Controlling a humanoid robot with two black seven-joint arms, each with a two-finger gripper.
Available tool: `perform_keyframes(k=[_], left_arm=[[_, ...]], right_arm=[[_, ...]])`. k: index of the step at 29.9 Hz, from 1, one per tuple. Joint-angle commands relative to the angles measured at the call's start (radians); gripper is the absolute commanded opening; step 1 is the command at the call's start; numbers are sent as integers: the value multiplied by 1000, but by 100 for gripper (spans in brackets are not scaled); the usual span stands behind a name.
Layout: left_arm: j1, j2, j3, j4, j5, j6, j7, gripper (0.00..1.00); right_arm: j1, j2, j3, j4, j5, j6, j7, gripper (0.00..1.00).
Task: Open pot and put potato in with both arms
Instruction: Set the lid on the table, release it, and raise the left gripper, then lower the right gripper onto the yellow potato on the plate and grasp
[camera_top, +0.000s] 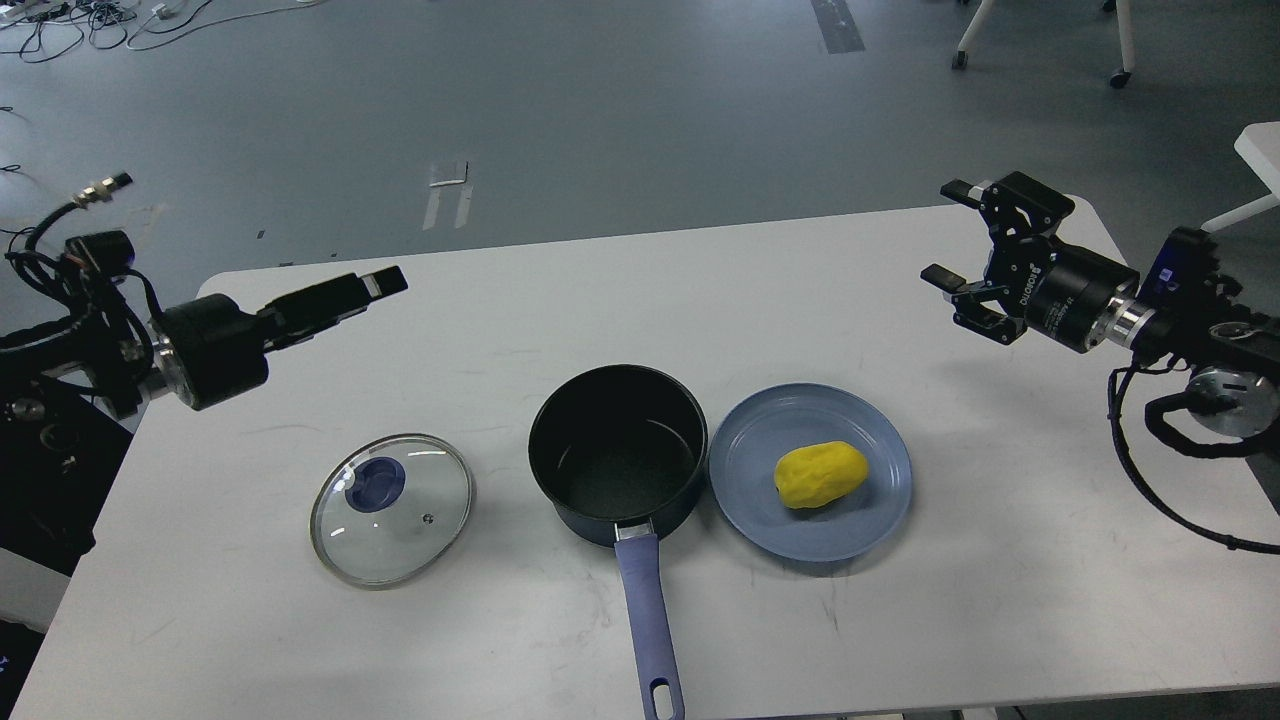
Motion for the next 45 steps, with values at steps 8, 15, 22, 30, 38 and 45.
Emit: perform_keyframes(k=[8,15,22,30,38,45], left_arm=[[-18,-39,-16,27,-559,-5,0,98],[-10,-44,-16,30,-599,-13,0,98],[-10,-48,-16,30,-599,-16,0,98],[-5,-47,-16,29,-599,-18,0,98],[-5,-47,-16,29,-599,-18,0,98],[-5,-45,-18,29,-600,-18,0,98]], right_arm=[[520,-56,-438,212,-536,0,0,100],[729,47,-700,379,-912,0,0,100],[749,162,-862,387,-1191,-47,0,100],[755,271,-900,353,-1249,-110,0,100],[757,407,-960,293,-1264,-168,0,100],[756,463,-1001,276,-1262,-168,0,100]])
